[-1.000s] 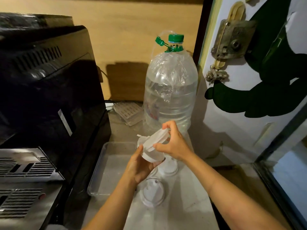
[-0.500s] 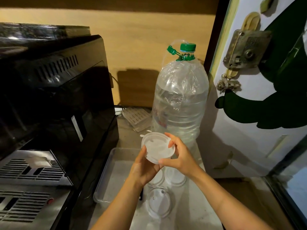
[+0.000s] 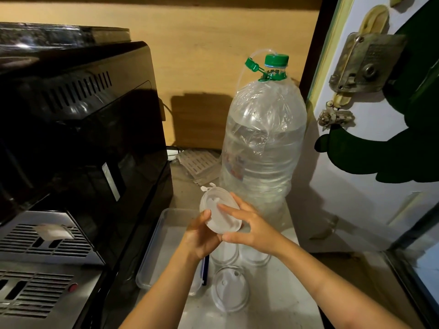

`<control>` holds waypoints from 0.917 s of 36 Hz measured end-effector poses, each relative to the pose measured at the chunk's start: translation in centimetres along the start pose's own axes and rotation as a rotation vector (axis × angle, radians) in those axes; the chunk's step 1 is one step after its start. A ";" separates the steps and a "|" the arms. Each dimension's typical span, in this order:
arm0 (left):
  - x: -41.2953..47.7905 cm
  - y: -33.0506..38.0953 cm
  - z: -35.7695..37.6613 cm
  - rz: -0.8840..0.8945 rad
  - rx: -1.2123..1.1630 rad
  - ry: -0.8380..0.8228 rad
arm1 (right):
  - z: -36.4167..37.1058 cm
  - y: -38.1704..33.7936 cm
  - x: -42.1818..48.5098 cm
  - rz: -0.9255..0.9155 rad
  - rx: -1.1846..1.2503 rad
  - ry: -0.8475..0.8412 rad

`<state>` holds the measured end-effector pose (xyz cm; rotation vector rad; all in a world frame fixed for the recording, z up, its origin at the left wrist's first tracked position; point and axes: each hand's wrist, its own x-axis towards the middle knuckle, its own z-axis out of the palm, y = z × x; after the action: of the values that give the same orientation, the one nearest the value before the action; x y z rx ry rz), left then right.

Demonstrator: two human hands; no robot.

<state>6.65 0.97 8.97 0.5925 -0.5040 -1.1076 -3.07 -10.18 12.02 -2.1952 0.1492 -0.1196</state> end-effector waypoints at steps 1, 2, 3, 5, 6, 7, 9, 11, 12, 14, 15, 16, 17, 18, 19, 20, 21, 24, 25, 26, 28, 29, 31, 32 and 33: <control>0.0 0.1 -0.1 -0.010 0.011 0.002 | 0.1 0.0 0.0 0.001 -0.047 -0.015; 0.1 0.1 -0.3 -0.017 0.018 0.006 | 0.1 0.1 0.1 0.003 -0.089 -0.029; 0.1 0.1 -0.5 -0.023 0.023 0.008 | 0.1 0.1 0.2 0.005 -0.121 -0.041; 0.1 0.2 -0.7 -0.031 0.038 0.002 | 0.1 0.1 0.3 0.009 -0.163 -0.060; 0.1 0.2 -0.7 -0.033 0.041 0.000 | 0.1 0.1 0.3 0.008 -0.180 -0.065; 0.0 0.2 -0.8 -0.033 0.040 -0.001 | 0.2 0.1 0.4 0.008 -0.191 -0.069; 0.0 0.2 -0.9 -0.033 0.026 0.005 | 0.2 0.2 0.5 0.007 -0.195 -0.069; -0.1 0.2 -1.0 -0.033 0.003 0.007 | 0.3 0.3 0.7 -0.004 -0.189 -0.072; -0.1 0.3 -1.0 -0.034 -0.009 0.011 | 0.3 0.5 0.8 -0.019 -0.194 -0.072; -0.1 0.4 -1.0 -0.033 -0.025 0.019 | 0.3 0.6 0.9 -0.046 -0.215 -0.079; -0.2 0.4 -1.0 -0.033 -0.032 0.020 | 0.2 0.6 1.0 -0.045 -0.223 -0.088; -0.2 0.5 -1.0 -0.033 -0.044 0.026 | 0.1 0.6 1.0 -0.040 -0.234 -0.099; -0.3 0.5 -1.0 -0.033 -0.059 0.036 | -0.1 0.5 1.0 -0.034 -0.247 -0.114; -0.3 0.5 -0.9 -0.033 -0.069 0.042 | -0.3 0.3 0.9 -0.031 -0.255 -0.127; -0.4 0.5 -0.9 -0.032 -0.072 0.043 | -0.4 0.1 0.8 -0.029 -0.251 -0.137; -0.4 0.5 -0.8 -0.030 -0.065 0.044 | -0.5 -0.1 0.7 -0.025 -0.240 -0.144; -0.5 0.5 -0.8 -0.031 -0.054 0.044 | -0.6 -0.3 0.6 -0.020 -0.227 -0.146; -0.6 0.5 -1.0 -0.037 -0.025 0.059 | -0.5 -0.6 0.5 -0.027 -0.192 -0.114; -0.6 0.5 -1.0 -0.040 -0.017 0.063 | -0.4 -0.7 0.5 -0.033 -0.175 -0.095; -0.6 0.5 -1.1 -0.041 -0.008 0.064 | -0.2 -0.9 0.5 -0.040 -0.153 -0.072; -0.7 0.5 -1.1 -0.029 0.015 0.059 | 0.2 -1.2 0.5 -0.043 -0.117 -0.024; -0.8 0.5 -1.1 -0.020 0.019 0.057 | 0.3 -1.3 0.5 -0.046 -0.107 -0.006; -1.0 0.6 -0.9 -0.008 0.015 0.055 | 0.4 -1.5 0.4 -0.049 -0.096 0.007; -1.1 0.6 -0.9 -0.006 0.015 0.056 | 0.4 -1.5 0.4 -0.052 -0.091 0.009; -1.2 0.7 -0.8 -0.009 0.019 0.058 | 0.4 -1.5 0.4 -0.056 -0.090 0.007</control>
<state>7.14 2.49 8.75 0.6415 -0.4627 -1.0921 -2.49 -9.02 13.04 -2.2895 0.0984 -0.1543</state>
